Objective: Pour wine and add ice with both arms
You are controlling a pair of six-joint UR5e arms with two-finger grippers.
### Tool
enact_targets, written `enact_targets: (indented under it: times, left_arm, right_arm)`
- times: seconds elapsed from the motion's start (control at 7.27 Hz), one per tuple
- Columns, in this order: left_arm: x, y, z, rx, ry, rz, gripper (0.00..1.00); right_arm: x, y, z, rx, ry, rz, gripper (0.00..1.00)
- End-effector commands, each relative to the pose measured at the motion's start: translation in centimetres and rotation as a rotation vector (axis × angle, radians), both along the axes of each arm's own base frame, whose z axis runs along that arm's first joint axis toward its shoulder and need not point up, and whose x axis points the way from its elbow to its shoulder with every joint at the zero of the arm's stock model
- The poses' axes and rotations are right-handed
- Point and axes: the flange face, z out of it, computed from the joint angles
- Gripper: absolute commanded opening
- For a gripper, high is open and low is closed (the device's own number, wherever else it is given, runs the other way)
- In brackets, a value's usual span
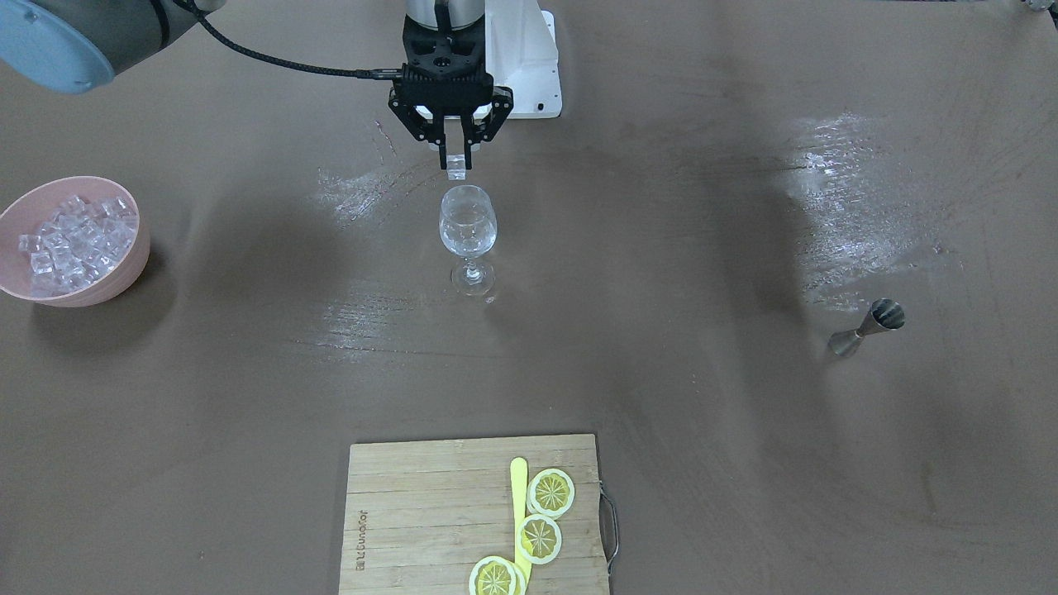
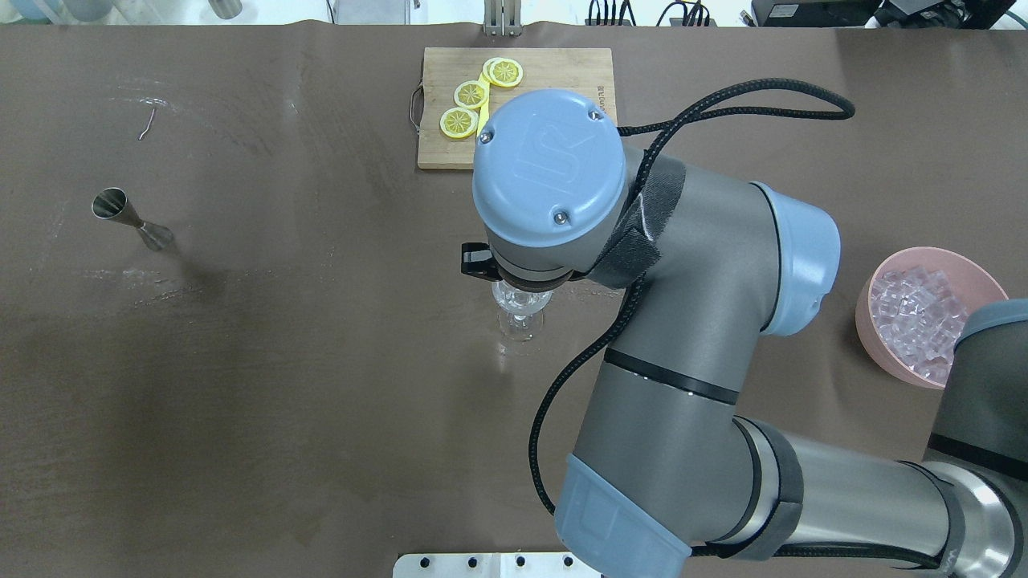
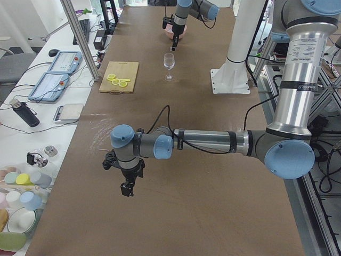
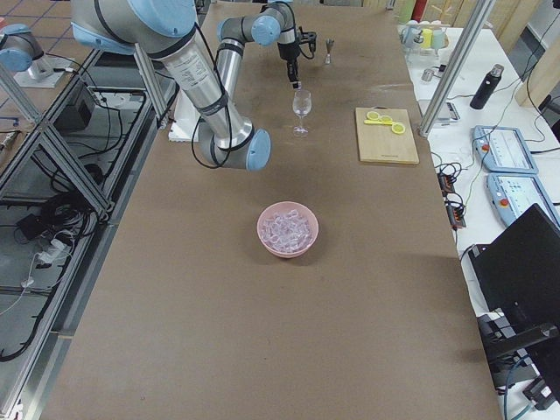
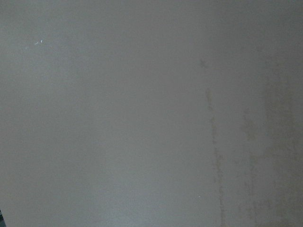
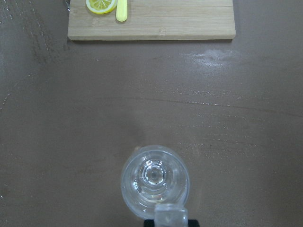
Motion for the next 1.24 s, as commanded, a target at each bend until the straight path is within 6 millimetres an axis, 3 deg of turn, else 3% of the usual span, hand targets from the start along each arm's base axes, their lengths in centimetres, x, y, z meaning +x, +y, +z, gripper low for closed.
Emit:
enact_targets:
  times: [0.0,0.14,0.28,1.1]
  left_arm:
    - [0.0,0.01,0.08,-0.002,0.0,0.0,0.98]
    - [0.0,0.01,0.08,-0.002,0.0,0.0,0.98]
    - [0.0,0.01,0.08,-0.002,0.0,0.0,0.98]
    - [0.06,0.24,0.33,-0.005,0.0,0.003,0.98]
  right_arm:
    - [-0.22,0.24,-0.14,0.003,-0.003,-0.006,0.0]
    - [-0.18,0.27,-0.47,0.008,-0.011,-0.007,0.27]
    - [-0.1,0.31,-0.69,0.014,-0.014,-0.011,0.44]
    - [0.16,0.27,-0.81,0.033,-0.013,-0.03,0.45]
